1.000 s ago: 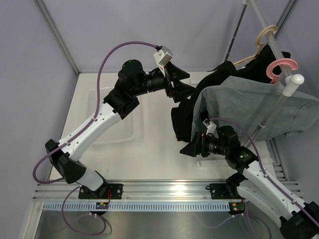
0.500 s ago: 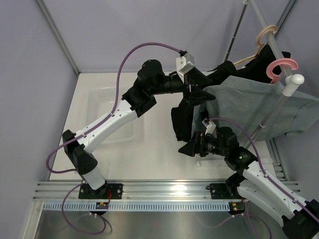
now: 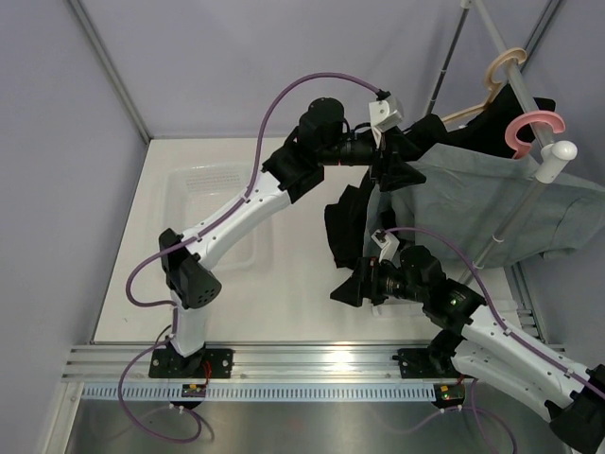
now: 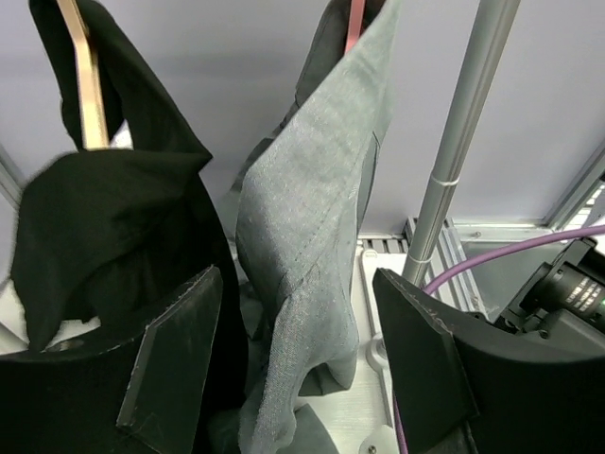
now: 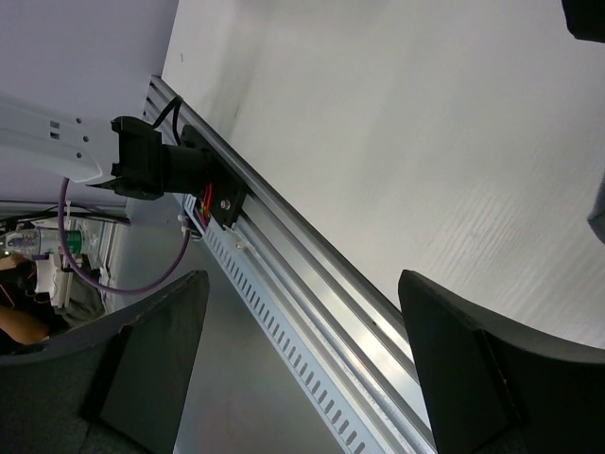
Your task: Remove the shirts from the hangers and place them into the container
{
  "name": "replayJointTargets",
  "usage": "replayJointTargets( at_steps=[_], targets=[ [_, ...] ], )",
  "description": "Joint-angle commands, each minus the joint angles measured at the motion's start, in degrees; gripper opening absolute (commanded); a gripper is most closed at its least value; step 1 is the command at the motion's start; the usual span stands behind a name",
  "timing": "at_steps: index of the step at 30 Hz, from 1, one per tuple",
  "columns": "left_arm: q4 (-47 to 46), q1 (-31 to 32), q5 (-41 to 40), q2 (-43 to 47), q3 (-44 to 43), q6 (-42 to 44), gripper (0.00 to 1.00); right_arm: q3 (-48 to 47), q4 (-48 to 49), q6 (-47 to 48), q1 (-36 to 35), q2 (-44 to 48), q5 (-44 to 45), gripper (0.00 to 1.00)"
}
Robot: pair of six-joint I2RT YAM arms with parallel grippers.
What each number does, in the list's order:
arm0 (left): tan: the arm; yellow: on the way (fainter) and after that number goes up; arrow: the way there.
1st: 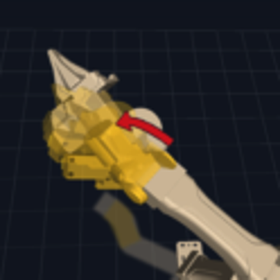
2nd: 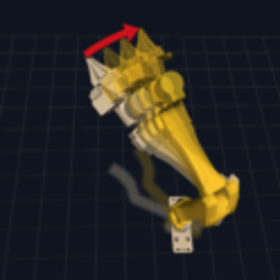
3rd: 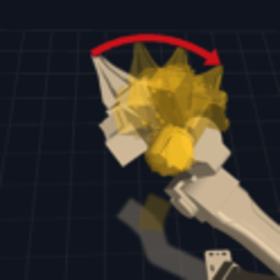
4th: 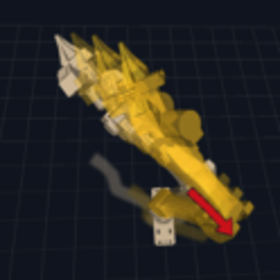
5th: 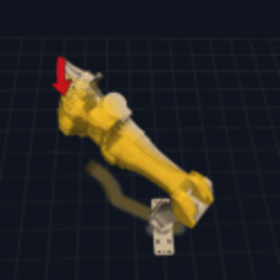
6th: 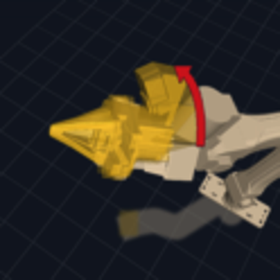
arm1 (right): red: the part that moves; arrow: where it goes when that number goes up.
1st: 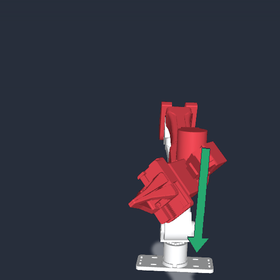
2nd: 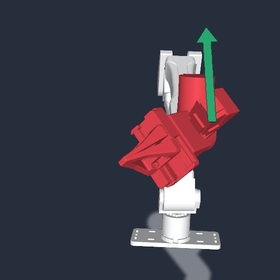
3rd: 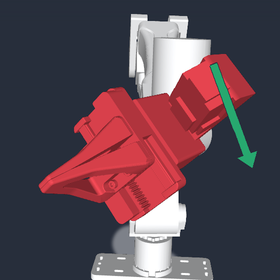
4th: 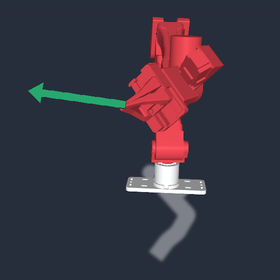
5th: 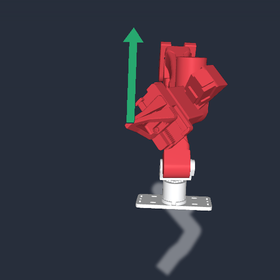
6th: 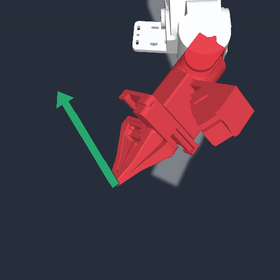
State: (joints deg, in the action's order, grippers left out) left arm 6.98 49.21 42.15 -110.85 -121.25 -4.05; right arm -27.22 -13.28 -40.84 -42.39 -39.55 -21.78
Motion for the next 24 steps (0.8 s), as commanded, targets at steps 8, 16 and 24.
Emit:
replayJointTargets(
  at_steps=[8, 16, 24],
  targets=[
    [-1.2, 0.2, 4.3, -4.7, -4.7, -2.4, 0.4, -4.1, -1.0, 0.4, -6.8, -0.3, 9.6, 0.9],
    [-3.1, 0.8, 6.0, -3.7, -7.3, -6.5, 0.0, -3.0, -0.6, 0.4, -6.9, -0.4, 10.0, 0.9],
    [-6.5, 2.3, 4.3, 1.6, -5.2, -8.3, 0.0, -2.0, -0.1, 0.1, -7.1, -0.1, 10.2, 0.9]
  ],
)
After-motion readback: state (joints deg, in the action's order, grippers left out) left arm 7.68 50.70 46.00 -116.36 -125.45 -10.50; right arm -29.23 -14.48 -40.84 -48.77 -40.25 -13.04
